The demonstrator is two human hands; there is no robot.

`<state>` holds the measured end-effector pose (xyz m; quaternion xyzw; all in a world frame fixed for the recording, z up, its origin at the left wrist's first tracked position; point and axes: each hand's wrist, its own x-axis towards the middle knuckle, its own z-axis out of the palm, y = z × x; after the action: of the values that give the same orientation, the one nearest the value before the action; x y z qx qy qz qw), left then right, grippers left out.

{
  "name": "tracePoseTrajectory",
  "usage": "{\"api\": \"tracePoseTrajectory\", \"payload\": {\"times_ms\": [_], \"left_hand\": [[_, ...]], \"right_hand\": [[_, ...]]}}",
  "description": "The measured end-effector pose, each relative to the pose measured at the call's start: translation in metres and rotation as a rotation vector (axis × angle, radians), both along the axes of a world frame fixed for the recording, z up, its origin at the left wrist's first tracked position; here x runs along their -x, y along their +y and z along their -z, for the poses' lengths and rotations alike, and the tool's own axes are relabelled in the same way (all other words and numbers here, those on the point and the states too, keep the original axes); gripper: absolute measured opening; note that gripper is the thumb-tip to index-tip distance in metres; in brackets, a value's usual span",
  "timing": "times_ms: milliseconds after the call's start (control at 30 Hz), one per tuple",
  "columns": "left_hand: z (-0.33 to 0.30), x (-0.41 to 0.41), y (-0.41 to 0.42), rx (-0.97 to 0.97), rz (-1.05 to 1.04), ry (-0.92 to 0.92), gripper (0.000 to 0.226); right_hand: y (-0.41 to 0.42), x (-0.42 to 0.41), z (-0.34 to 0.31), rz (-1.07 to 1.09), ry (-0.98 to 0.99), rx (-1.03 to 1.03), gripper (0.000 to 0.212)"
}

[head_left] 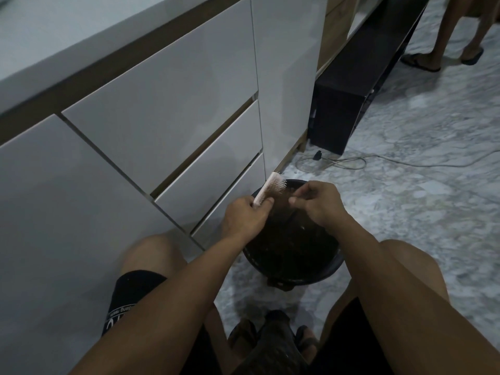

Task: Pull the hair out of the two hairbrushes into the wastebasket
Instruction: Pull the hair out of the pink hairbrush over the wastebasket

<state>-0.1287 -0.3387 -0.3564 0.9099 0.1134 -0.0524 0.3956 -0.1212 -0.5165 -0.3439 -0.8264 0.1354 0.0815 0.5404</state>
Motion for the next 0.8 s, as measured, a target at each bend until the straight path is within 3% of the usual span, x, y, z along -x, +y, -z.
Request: {"api": "tracePoseTrajectory", "payload": {"times_ms": [233, 367, 600, 800], "left_hand": [[0.009, -0.004, 0.006, -0.020, 0.012, 0.014, 0.048], [0.007, -0.003, 0.007, -0.007, 0.025, 0.021, 0.043], [0.006, 0.000, 0.004, 0.005, 0.057, 0.027, 0.043], [0.002, -0.001, 0.005, -0.019, 0.065, 0.020, 0.040]], "right_hand": [[-0.006, -0.002, 0.002, 0.233, -0.023, 0.112, 0.015], [-0.009, -0.004, 0.002, 0.228, -0.004, 0.100, 0.007], [-0.001, 0.001, -0.003, 0.054, -0.030, -0.198, 0.023], [0.001, -0.002, 0.006, 0.055, -0.075, 0.092, 0.009]]}}
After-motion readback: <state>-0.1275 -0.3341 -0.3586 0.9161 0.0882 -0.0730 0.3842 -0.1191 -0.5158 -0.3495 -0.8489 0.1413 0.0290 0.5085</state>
